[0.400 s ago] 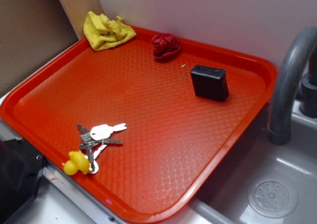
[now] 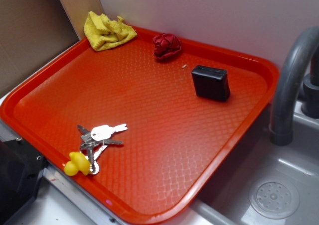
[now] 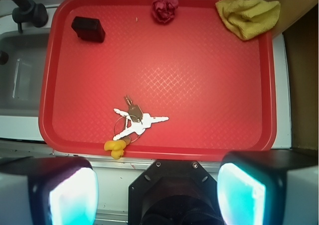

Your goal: Grab the yellow cloth.

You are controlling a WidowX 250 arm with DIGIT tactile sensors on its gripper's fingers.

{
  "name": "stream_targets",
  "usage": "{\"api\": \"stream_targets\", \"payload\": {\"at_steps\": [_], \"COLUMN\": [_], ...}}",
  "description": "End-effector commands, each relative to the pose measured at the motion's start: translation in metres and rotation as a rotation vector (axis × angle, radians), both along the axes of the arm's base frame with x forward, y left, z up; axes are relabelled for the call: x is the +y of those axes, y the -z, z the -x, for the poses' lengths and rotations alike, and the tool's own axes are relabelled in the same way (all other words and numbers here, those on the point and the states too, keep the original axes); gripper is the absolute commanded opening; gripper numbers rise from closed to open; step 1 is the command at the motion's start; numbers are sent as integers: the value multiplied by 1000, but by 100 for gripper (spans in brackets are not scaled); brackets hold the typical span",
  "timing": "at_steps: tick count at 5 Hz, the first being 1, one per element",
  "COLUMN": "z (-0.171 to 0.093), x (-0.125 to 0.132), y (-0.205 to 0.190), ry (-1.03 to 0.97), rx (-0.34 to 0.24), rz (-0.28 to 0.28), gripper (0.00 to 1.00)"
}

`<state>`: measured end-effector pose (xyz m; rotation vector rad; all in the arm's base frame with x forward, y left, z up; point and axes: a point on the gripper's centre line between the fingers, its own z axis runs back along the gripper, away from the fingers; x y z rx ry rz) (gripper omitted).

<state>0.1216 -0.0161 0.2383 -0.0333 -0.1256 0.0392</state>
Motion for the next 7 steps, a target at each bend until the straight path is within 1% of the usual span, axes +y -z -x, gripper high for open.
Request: {"api": "stream_targets", "payload": {"at_steps": [1,2,6,7], "z": [-78,-110,-110,-144], "x": [72,93,93,123], "y": [64,91,91,138], "ry": [-333,-426,-426,-476], "rx": [-171,-186,-186,-74], "rz": [4,17,17,-84], "gripper": [100,100,100,100]}}
